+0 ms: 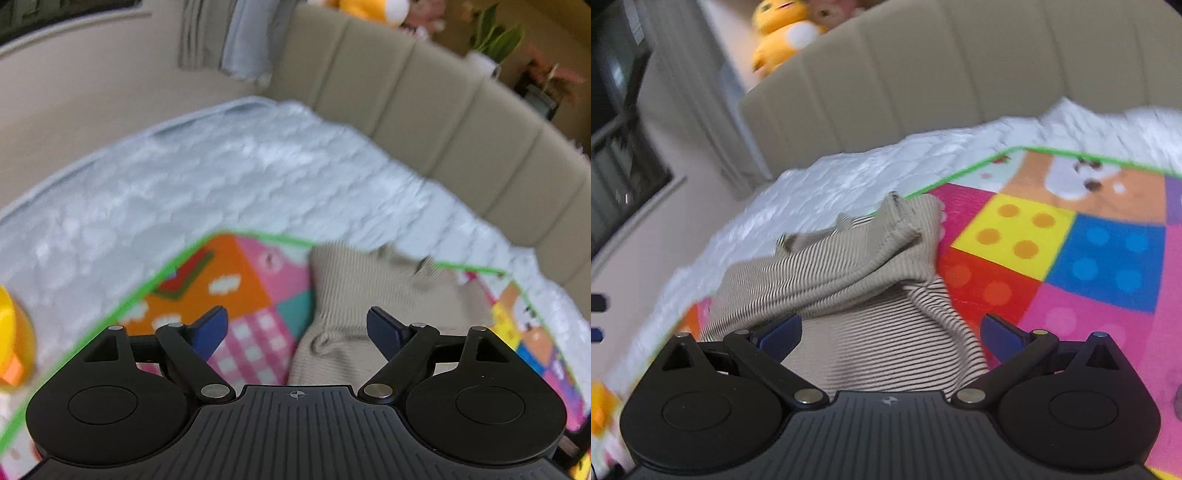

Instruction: Fold clothes

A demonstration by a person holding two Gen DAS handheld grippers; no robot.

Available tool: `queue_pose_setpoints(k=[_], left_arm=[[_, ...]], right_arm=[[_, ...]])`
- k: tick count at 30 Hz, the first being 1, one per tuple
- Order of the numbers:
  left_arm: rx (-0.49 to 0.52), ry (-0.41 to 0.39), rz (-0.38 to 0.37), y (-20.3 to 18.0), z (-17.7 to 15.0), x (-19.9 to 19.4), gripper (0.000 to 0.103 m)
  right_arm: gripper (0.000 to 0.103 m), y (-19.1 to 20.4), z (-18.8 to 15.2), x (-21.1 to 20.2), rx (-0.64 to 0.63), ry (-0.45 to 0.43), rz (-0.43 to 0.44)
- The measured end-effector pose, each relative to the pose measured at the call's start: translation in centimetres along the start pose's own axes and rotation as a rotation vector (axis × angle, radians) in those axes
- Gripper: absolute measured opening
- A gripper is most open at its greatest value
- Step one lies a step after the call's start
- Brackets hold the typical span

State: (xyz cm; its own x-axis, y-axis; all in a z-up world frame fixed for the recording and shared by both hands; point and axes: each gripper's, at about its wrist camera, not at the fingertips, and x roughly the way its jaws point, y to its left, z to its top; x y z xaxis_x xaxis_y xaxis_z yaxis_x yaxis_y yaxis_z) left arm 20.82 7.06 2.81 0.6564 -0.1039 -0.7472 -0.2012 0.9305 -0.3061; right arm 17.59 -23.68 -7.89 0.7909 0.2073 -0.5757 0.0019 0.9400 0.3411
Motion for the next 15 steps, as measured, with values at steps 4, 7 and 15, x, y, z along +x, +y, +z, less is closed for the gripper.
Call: queue_pose_setpoints(k=[4,7,15], left_arm=[[0.001,0.019,0.010,0.0,-1.4,3.9,0.090],[0.019,-0.021,0.001,-1.5,-1.7,7.2,0.094],[0.168,-0.112,-0.084,-1.5,-1.8,9.4,0.098]], right_arm=[[0.097,0.8,-0.3,-0.1,-0.055,-0.014,-0.012],[0.092,0.2,-0.2,0.2,-0.037,-0.002,-0.035],[0.054,-0.2,2.9,2.0,-0.053,-0.056,-0.105]])
